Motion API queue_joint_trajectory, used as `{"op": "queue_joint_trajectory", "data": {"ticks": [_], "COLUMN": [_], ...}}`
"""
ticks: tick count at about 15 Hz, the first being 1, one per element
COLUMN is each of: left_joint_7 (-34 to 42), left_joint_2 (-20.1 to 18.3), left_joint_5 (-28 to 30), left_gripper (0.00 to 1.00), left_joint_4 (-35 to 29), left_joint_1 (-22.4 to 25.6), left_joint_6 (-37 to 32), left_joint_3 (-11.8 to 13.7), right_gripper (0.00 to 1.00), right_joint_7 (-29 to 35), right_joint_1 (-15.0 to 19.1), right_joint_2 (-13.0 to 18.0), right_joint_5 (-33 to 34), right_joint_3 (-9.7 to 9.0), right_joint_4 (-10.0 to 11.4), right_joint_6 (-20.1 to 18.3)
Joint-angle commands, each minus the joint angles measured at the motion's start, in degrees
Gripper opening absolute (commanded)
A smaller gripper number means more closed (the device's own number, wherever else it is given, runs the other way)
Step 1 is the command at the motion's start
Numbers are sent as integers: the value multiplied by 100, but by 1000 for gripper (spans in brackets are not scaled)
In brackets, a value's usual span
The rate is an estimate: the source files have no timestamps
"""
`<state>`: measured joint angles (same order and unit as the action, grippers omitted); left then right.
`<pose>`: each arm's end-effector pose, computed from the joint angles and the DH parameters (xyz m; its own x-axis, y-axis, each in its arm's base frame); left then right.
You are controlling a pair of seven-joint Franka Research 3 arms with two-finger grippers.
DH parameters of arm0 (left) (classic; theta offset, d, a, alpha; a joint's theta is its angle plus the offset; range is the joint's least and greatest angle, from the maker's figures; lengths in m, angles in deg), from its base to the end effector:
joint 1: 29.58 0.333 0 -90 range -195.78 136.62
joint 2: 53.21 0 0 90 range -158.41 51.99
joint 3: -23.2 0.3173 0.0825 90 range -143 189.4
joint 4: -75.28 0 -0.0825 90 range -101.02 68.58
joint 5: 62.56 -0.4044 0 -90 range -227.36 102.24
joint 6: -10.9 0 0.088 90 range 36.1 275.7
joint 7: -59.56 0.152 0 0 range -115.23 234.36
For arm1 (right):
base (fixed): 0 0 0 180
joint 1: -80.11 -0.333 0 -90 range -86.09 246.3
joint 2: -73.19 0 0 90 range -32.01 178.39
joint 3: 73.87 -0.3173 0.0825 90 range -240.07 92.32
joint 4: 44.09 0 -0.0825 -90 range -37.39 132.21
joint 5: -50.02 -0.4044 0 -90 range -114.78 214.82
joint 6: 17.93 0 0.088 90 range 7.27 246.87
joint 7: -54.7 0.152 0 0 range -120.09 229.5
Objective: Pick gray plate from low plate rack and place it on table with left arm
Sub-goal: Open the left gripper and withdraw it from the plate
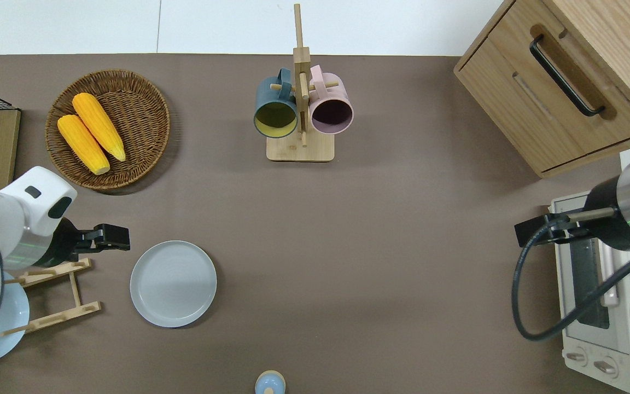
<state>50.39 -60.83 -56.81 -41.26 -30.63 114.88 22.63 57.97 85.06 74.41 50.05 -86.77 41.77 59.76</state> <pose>0.5232 -0.0276 0.4469 0.9827 0.1550 -0.1010 0.1631 -0.9835 0.0784 0.5344 0.0758 0.6101 0.9894 0.0798 -0.1210 0.0819 -0.9966 0.0122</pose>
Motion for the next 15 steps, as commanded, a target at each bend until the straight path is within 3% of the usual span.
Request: {"op": "queue_joint_trajectory", "data": {"ticks": [1,9,15], "left_joint_7": [29,223,144], "left_joint_2": [-11,173,226], "left_joint_5": [-109,-434,-821], "left_gripper": [991,991,995], "left_joint_4": [762,1791,1898], "left_joint_1": [0,-106,-114], "left_joint_6": [-605,-1221,-1257], "left_joint_3": [13,48,22], "right_gripper": [987,990,990], "right_joint_7": [-19,-19,-19], "right_joint_1": [76,76,84], "right_joint_2": [27,27,27], "right_joint_5": [-20,-20,-20], "right_joint_3": [-38,-38,-38], "right_joint_4": [-35,-35,-35], "right_joint_6": [-87,-87,-87]}}
